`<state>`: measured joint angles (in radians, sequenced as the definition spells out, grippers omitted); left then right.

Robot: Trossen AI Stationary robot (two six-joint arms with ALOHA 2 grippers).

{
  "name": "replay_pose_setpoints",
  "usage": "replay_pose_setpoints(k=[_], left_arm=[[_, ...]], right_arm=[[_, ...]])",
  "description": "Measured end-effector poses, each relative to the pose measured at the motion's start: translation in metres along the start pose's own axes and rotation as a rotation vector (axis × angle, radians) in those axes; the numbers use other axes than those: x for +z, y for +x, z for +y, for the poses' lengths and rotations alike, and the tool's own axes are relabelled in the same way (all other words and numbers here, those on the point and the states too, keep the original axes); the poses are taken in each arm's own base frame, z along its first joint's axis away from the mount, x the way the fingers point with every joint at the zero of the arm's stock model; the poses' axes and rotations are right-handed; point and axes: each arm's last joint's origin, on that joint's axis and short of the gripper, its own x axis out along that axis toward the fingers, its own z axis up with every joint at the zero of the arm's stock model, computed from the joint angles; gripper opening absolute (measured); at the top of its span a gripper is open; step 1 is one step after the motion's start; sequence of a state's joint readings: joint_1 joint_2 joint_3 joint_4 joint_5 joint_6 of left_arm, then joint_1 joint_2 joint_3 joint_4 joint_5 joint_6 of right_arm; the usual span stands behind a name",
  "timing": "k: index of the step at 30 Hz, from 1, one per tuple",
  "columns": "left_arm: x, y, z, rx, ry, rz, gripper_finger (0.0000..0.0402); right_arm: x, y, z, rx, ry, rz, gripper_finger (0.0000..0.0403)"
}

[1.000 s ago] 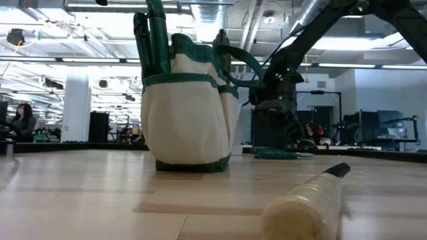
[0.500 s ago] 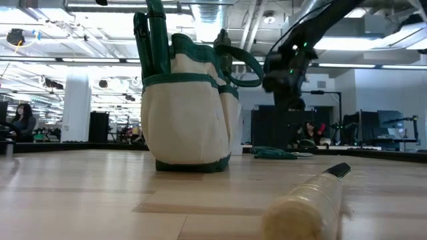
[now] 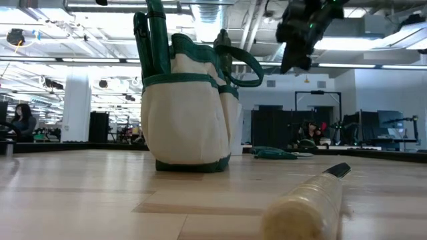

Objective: Pick & Place Garden tools in Gardening bag
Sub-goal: Put the green shear scissors into the gardening bag

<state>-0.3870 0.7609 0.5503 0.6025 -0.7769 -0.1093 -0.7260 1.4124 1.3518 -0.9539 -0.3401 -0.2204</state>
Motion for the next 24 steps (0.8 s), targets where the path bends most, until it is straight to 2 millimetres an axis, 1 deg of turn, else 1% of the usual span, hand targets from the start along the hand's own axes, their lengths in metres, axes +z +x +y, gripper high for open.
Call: replay_pose_setpoints(k=[2,4,8,14,18,21,24], left_arm=[[0.0,0.0,0.0,0.0,0.0,0.0,0.0001],[0.0,0.0,0.0,0.0,0.0,0.0,0.0001],[0.0,0.0,0.0,0.0,0.001,0.0,0.0001],[0.0,0.0,0.0,0.0,0.001,0.001,0.0001],[0.0,0.0,0.0,0.0,0.001,0.0,0.0001],[0.0,0.0,0.0,0.0,0.001,0.0,0.0001],[0.0,0.0,0.0,0.0,0.001,0.0,0.0001]], right_arm=[[-0.001,-0.009,0.009,0.004,-0.008,-0.03,0.0],[-0.005,-0.012,0.018,0.01,-0.021,-0.075,0.0],[-0.027,-0.01,0.033,0.031,0.004,-0.139,0.0],[-0.068,0.006,0.051,0.071,0.111,-0.218,0.0],[-0.093,0.019,0.062,0.058,0.196,-0.222,0.0],[-0.105,0.026,0.072,0.039,0.248,-0.22,0.0],[-0.113,0.032,0.082,0.026,0.282,-0.238,0.0]])
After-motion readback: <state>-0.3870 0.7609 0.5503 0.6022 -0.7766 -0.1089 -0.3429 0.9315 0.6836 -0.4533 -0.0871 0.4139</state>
